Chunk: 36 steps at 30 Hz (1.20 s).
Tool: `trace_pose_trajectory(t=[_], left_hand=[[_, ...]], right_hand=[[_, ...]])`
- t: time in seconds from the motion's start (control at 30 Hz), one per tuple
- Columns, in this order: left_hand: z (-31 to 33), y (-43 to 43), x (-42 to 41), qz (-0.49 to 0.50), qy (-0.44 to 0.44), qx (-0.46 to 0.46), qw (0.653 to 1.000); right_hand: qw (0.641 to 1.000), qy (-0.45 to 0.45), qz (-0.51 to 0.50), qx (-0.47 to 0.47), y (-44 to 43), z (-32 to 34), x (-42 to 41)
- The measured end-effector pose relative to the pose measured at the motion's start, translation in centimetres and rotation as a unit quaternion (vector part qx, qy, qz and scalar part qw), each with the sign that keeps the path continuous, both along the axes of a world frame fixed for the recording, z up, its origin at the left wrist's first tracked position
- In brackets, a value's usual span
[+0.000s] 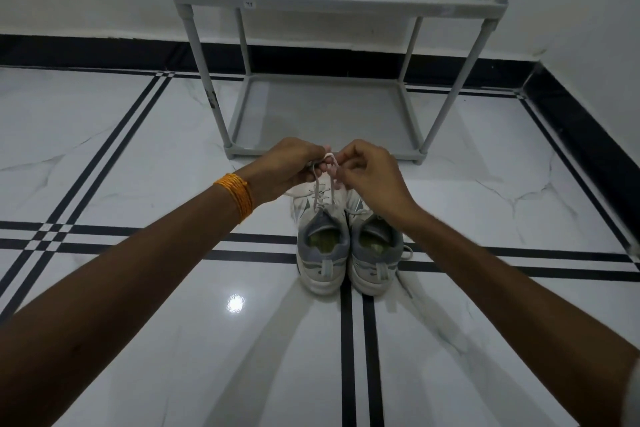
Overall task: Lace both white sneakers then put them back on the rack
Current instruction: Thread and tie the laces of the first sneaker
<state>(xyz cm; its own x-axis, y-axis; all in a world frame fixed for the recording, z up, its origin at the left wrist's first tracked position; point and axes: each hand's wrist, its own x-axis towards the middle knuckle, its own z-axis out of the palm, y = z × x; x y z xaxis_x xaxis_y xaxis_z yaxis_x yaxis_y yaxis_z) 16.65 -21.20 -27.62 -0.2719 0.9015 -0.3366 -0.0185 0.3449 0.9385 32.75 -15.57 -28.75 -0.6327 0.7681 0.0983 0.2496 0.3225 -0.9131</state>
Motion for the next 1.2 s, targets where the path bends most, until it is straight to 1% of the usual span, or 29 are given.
trace_pose_trajectory(t=[0.1,0.17,0.23,0.3,0.33,0.4,0.43,0.5,0.6,0.67,0.73,0.77,0.8,0.83,0.87,0.9,0.93,0.97,1.07,1.13,1.2], left_hand=[[-0.5,-0.5,-1.1,0.014,0.164,0.072,0.984],[-0.9,-1.1,-2.1,0.034,0.222,0.124,0.966],[-1.4,-1.7,-3.0,0.037,0.289,0.147,0.945],[-2.5,-2.2,-4.2,0.032,0.384,0.137,0.912],[-3.2,-2.5,-4.8,0.029,0.433,0.119,0.893],[-4.8,-3.3,-6.1,0.03,0.495,0.068,0.866],[-5.6,-3.7,-6.7,0.031,0.511,0.039,0.858],[-7.1,-4.7,-7.6,0.03,0.524,-0.018,0.851],[-8.7,-5.6,-7.3,-0.003,0.504,-0.083,0.86],[-9.2,-5.8,-6.0,-0.039,0.51,-0.099,0.853],[-9.2,-5.4,-4.3,-0.037,0.548,-0.072,0.833],[-9.0,-4.9,-3.3,-0.03,0.555,-0.045,0.83],[-8.8,-4.4,-2.3,-0.033,0.549,-0.018,0.835],[-8.7,-3.8,-1.3,-0.05,0.533,0.002,0.845],[-8.6,-3.4,-0.3,-0.072,0.514,0.014,0.855],[-8.6,-3.1,0.4,-0.087,0.497,0.017,0.863],[-8.6,-2.9,0.8,-0.09,0.488,0.018,0.868],[-8.6,-2.8,0.9,-0.084,0.483,0.019,0.871],[-8.5,-2.8,0.4,-0.076,0.478,0.032,0.874],[-8.5,-3.1,-0.1,-0.096,0.509,0.043,0.854],[-8.6,-3.5,-0.6,-0.119,0.562,0.057,0.817]], right_hand=[[1.0,0.0,-0.015,-0.015,2.1,0.4,0.7],[0.999,-0.023,-0.028,-0.013,3.6,0.9,1.6],[0.997,-0.058,-0.047,0.006,5.1,1.2,2.8],[0.99,-0.103,-0.074,0.056,6.6,0.8,4.3],[0.98,-0.138,-0.097,0.105,7.2,0.3,5.2],[0.943,-0.219,-0.154,0.199,8.5,-1.3,7.0],[0.922,-0.261,-0.173,0.227,8.9,-2.2,7.8],[0.891,-0.34,-0.17,0.249,9.0,-4.1,8.9],[0.863,-0.424,-0.115,0.249,7.8,-6.3,8.8],[0.854,-0.441,-0.079,0.265,6.8,-7.0,8.0],[0.843,-0.434,-0.068,0.312,5.8,-6.8,6.8],[0.847,-0.408,-0.068,0.334,5.2,-6.5,6.0],[0.862,-0.373,-0.055,0.338,4.7,-6.1,5.1],[0.887,-0.333,-0.026,0.319,4.0,-5.6,4.2],[0.911,-0.302,0.014,0.279,3.2,-5.3,3.3],[0.927,-0.289,0.057,0.232,2.4,-5.2,2.5],[0.932,-0.288,0.089,0.201,1.7,-5.3,1.8],[0.93,-0.294,0.106,0.194,1.3,-5.6,1.5],[0.926,-0.291,0.108,0.217,1.3,-6.1,1.2],[0.923,-0.289,0.105,0.231,1.7,-6.0,1.4],[0.919,-0.299,0.078,0.245,2.1,-6.1,1.8]])
